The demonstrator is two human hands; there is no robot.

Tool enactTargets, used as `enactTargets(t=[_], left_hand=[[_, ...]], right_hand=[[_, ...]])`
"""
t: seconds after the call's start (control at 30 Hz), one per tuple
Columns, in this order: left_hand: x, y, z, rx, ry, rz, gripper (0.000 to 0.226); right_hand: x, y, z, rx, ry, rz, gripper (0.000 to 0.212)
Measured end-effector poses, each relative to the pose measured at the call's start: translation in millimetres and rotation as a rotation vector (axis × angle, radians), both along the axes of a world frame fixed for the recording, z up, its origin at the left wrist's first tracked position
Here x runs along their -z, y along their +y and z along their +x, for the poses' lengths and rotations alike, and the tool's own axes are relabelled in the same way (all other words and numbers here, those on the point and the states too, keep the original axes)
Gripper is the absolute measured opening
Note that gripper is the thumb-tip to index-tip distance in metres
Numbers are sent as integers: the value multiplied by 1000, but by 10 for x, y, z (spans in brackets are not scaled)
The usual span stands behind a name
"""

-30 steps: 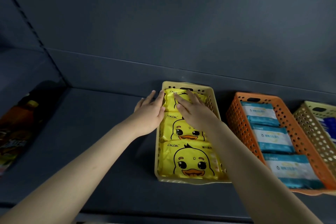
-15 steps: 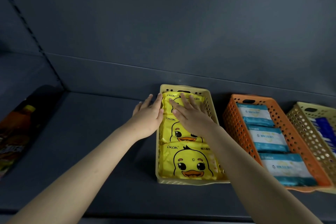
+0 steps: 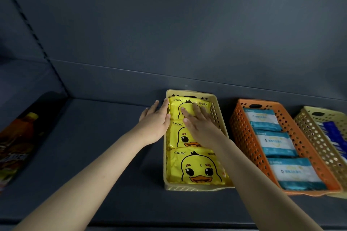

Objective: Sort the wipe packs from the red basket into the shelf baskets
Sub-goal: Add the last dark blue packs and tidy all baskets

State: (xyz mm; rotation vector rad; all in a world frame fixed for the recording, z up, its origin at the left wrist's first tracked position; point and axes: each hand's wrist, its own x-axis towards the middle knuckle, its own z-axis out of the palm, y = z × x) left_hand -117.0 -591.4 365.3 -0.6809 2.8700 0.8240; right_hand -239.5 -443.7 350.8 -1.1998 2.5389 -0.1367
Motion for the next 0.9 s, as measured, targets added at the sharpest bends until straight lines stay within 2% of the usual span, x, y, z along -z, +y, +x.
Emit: enactTargets(t=[0.2,0.33,0.4,0.57,0.73,0.9], left_hand=[[-64,31,26,-8,-19,35,57],[-33,67,75,-40,15,240,60],[5,129,117,-50,44,342,61],[72,194,172,-85,105,413,58],[66,229,241,-65,100,417,61],[198,308,326,-104,218,536,59]], right_hand=[[-38,-26,2,-3,-16,69,53],[-152,129,238,10,-53,18,54],[-94,189,392,-27,-29,65,53],[59,159,485,-8,44,123,55],[-91,284,514,-109,2,168,60],[-30,388,642,-221,19,218,66]])
